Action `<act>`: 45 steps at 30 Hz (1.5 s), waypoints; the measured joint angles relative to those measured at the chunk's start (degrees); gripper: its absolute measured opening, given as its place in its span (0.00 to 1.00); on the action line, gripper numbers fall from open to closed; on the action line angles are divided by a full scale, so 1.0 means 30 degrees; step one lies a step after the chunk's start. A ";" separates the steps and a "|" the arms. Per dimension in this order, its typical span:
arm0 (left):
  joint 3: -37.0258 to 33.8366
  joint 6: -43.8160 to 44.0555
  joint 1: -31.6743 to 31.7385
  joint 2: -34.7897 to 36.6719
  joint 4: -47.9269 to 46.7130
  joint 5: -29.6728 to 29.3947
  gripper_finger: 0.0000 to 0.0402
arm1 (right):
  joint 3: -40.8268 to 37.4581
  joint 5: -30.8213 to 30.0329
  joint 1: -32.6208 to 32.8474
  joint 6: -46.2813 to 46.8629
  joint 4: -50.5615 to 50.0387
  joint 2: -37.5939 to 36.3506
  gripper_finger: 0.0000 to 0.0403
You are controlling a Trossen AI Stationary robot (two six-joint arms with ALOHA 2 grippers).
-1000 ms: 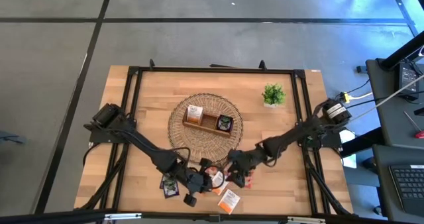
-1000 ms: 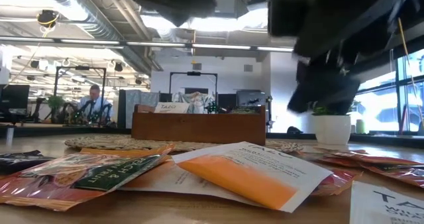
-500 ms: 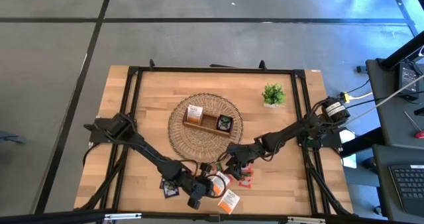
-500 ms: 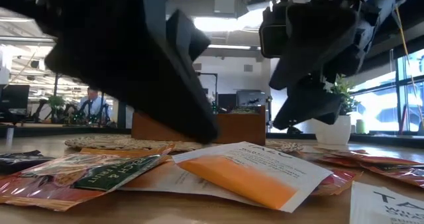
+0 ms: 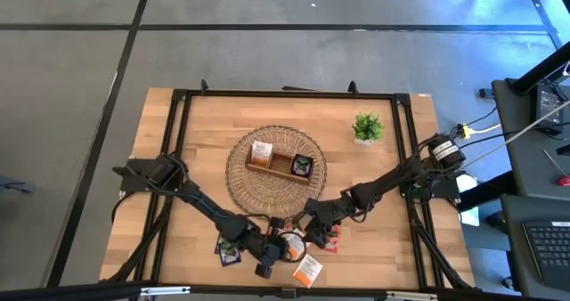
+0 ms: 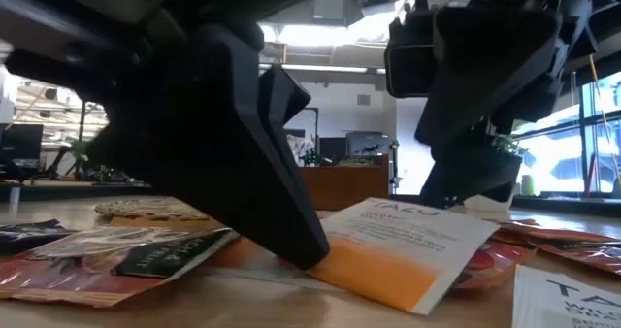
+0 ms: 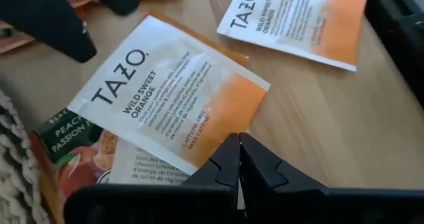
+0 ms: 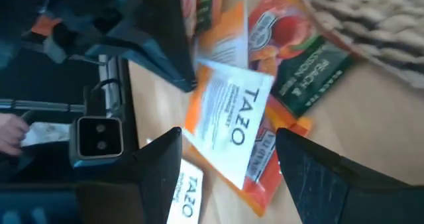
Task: Pick & Place Tea
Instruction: Put the white tea bag into the left section of the wooden organizer
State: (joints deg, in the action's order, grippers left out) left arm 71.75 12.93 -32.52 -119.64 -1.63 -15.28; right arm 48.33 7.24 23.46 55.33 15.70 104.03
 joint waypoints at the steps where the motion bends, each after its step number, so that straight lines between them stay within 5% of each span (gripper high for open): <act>1: 0.0015 0.0000 0.0052 -0.0130 0.0076 0.0054 0.01 | -0.0004 0.0218 -0.0053 0.0011 -0.0050 0.0000 0.61; 11: 0.0087 -0.0008 0.0256 -0.0646 0.0687 0.0486 0.00 | 0.0001 0.2050 -0.0187 0.1555 0.0143 0.0762 0.60; 45: -0.0022 -0.0043 0.0300 -0.0690 0.1319 0.0455 0.02 | -0.0004 0.2662 -0.0261 0.1504 0.1158 0.0787 0.01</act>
State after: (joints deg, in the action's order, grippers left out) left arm 71.68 12.80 -31.62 -121.71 2.33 -13.91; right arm 48.31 15.22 22.68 59.84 19.18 106.39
